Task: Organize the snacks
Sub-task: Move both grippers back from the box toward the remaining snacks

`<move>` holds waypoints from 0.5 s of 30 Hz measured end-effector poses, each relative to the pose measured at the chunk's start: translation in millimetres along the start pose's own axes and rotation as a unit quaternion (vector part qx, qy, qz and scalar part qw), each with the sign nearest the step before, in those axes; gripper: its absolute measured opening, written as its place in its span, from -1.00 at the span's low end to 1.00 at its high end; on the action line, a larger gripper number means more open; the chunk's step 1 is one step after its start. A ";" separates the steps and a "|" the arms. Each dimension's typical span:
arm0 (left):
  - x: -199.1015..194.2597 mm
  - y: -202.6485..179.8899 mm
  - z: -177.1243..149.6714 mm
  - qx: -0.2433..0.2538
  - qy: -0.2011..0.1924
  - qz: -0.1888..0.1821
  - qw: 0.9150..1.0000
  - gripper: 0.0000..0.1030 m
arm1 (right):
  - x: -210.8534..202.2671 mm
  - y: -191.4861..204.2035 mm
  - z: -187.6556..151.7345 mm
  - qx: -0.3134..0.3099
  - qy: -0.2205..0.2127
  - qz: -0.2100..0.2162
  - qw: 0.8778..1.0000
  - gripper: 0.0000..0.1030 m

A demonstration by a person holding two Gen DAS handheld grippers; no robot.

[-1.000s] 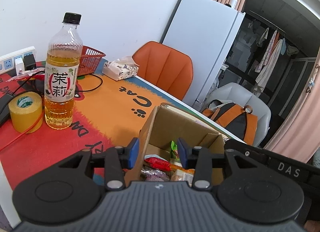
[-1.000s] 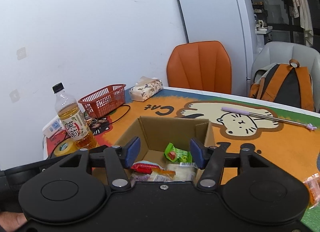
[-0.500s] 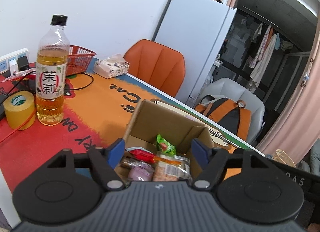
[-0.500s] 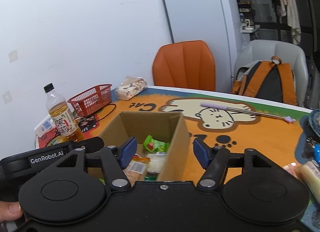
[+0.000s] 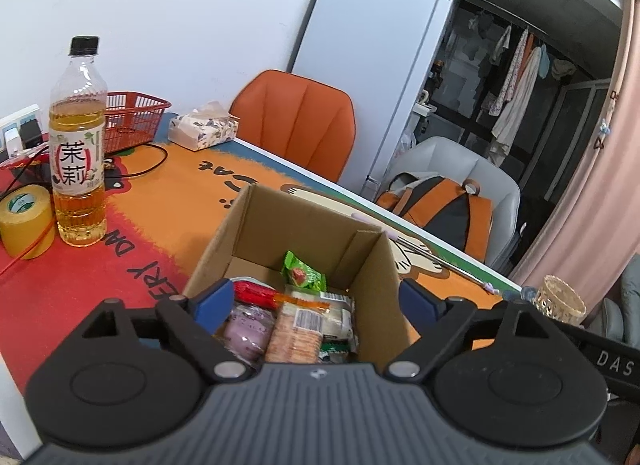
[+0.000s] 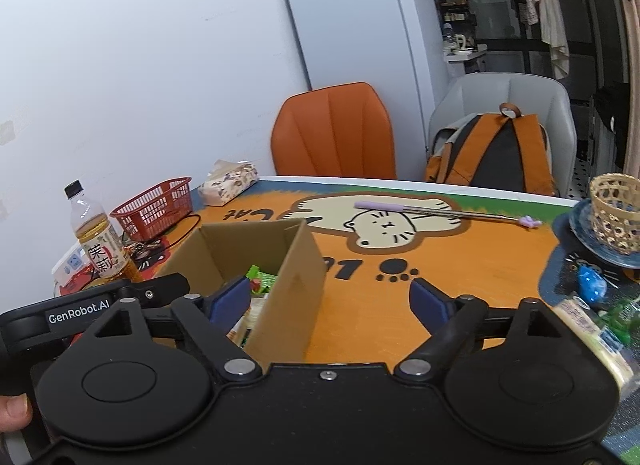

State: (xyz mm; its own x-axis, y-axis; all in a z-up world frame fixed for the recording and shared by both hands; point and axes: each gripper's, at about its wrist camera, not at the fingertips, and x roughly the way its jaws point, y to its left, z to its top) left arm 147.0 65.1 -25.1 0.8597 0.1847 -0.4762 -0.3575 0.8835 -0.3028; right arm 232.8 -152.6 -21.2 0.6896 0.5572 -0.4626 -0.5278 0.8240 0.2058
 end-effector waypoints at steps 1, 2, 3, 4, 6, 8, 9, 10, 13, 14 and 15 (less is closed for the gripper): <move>0.3 -2.4 -0.3 0.003 0.001 -0.001 1.000 0.80 | -1.1 -2.0 -0.6 0.002 0.000 -0.001 1.000 0.73; -0.1 -5.2 -1.0 0.005 0.003 -0.004 1.000 0.81 | -2.4 -4.4 -1.3 0.004 0.000 -0.003 1.000 0.74; 0.2 -7.2 -1.6 0.008 0.005 -0.008 1.000 0.85 | -3.7 -6.8 -1.7 0.005 -0.001 -0.005 1.000 0.77; 0.6 -9.5 -2.4 0.010 0.008 -0.011 1.000 0.88 | -5.2 -9.3 -2.4 0.007 -0.001 -0.006 1.000 0.80; 1.4 -15.3 -4.4 0.017 0.014 -0.015 1.000 0.89 | -8.3 -14.6 -4.2 0.012 -0.003 -0.010 1.000 0.83; 2.4 -20.6 -6.4 0.024 0.019 -0.018 0.999 0.90 | -11.3 -20.4 -6.3 0.017 -0.004 -0.014 1.000 0.86; 2.8 -23.7 -7.6 0.028 0.020 -0.020 0.999 0.90 | -12.7 -24.0 -7.7 0.020 -0.003 -0.016 1.000 0.87; 3.0 -26.9 -8.9 0.031 0.022 -0.021 0.999 0.90 | -14.1 -27.1 -9.1 0.023 -0.003 -0.018 1.000 0.88; 3.2 -34.9 -11.5 0.040 0.024 -0.025 0.999 0.91 | -17.7 -37.2 -12.3 0.032 -0.003 -0.024 0.999 0.89; 3.4 -37.8 -12.2 0.043 0.025 -0.026 0.998 0.91 | -19.1 -41.0 -13.2 0.035 -0.004 -0.027 0.999 0.89; 3.7 -40.7 -13.1 0.045 0.025 -0.028 0.998 0.91 | -20.6 -44.5 -13.8 0.038 -0.004 -0.029 0.999 0.90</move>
State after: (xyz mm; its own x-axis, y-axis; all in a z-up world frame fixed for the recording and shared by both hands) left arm 159.9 24.2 -25.4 0.8574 0.1144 -0.5019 -0.2729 0.9277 -0.2549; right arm 235.2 -202.2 -32.7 0.7225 0.5082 -0.4687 -0.4472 0.8606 0.2438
